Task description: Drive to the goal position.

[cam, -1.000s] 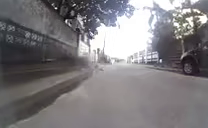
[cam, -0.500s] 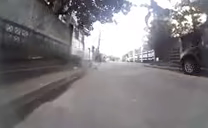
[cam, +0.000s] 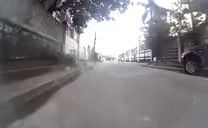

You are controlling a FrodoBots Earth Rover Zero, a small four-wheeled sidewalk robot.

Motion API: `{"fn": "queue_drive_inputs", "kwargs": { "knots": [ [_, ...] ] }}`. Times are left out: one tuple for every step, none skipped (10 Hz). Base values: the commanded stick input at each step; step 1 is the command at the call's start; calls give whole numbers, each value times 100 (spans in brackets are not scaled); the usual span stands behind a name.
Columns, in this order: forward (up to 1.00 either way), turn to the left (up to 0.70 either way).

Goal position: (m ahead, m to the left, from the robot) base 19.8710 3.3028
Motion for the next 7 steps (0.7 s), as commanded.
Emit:
{"fn": "queue_drive_inputs", "kwargs": {
  "knots": [
    [100,1],
    [100,1],
    [100,1],
    [100,1],
    [100,1],
    [100,1],
    [100,1]
  ]
}}
